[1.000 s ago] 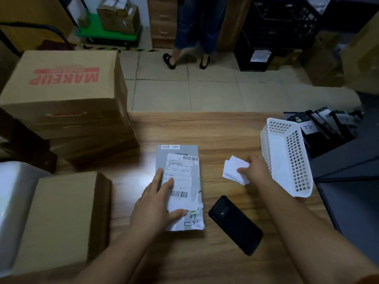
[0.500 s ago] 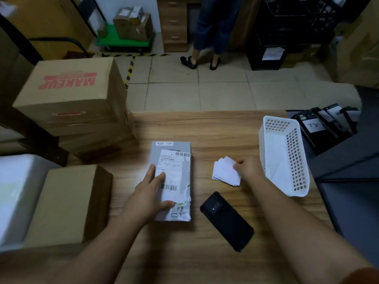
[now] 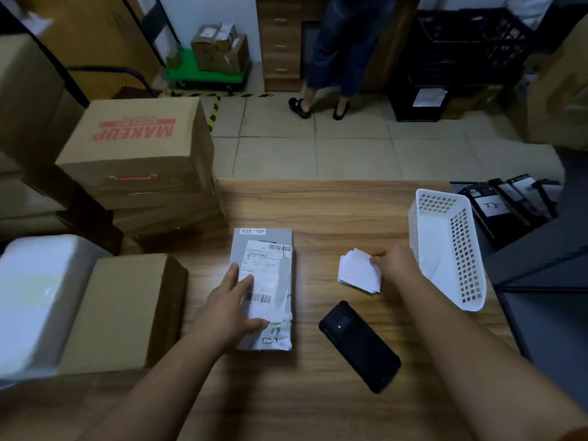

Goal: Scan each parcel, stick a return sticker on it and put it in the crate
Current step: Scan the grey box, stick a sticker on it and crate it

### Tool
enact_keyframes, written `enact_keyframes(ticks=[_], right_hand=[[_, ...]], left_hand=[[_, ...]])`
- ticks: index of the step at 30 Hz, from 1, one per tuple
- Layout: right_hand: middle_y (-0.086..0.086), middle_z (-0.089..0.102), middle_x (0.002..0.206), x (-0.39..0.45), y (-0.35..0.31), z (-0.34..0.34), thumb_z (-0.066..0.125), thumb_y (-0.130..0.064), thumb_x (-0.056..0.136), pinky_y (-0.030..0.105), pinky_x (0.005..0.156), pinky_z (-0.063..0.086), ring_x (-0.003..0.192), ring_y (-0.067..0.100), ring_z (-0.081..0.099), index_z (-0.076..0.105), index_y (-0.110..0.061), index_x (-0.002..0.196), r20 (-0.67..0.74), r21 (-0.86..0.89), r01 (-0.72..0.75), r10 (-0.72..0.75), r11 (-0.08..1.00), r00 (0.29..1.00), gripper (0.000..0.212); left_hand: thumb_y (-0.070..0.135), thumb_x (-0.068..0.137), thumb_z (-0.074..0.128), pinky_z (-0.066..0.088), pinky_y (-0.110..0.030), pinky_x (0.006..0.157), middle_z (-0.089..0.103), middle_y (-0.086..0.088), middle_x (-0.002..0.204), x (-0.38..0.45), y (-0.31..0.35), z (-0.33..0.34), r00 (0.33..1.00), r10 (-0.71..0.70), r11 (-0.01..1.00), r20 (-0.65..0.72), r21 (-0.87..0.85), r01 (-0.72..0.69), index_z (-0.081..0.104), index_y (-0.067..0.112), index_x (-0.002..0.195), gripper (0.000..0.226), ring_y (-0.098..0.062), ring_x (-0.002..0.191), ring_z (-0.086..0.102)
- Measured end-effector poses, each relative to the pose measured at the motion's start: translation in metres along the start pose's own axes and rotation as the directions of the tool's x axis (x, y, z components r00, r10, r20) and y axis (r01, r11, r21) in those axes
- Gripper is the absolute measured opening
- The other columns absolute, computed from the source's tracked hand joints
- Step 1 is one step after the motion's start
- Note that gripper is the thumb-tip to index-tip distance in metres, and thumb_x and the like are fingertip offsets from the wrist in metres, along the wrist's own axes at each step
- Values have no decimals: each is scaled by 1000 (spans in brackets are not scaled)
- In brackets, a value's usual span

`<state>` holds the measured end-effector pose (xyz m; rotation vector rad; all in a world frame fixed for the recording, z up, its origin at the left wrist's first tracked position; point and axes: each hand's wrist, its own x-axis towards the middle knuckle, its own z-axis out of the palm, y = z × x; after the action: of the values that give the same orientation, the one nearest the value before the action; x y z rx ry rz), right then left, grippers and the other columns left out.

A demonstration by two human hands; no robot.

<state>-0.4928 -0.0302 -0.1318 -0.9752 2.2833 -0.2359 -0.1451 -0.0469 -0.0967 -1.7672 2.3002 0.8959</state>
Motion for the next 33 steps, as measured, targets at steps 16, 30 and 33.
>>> enact_keyframes(ticks=[16,30,33], right_hand=[[-8,61,62,-124,-95,-10,71,-9,86,19,48,39,46,0,50,68,-23,82,9,432,322,-360,843,933,15],[3,73,82,-227,-149,13,71,-5,84,26,64,47,68,11,63,72,-11,98,100,821,177,-442,543,891,15],[4,74,87,-239,-150,14,69,-5,85,25,65,48,73,13,63,73,-10,98,90,873,140,-438,466,895,15]], left_hand=[[66,86,51,15,-42,118,10,4,163,-21,-15,-37,990,120,993,-68,5,-120,25,29,152,80,-20,149,11],[19,91,65,40,-12,48,67,3,69,-69,6,-109,980,31,533,-196,-826,-182,69,7,84,15,3,51,54],[19,90,66,39,-11,47,66,7,65,-76,6,-117,977,46,524,-207,-828,-200,68,5,82,16,3,48,51]])
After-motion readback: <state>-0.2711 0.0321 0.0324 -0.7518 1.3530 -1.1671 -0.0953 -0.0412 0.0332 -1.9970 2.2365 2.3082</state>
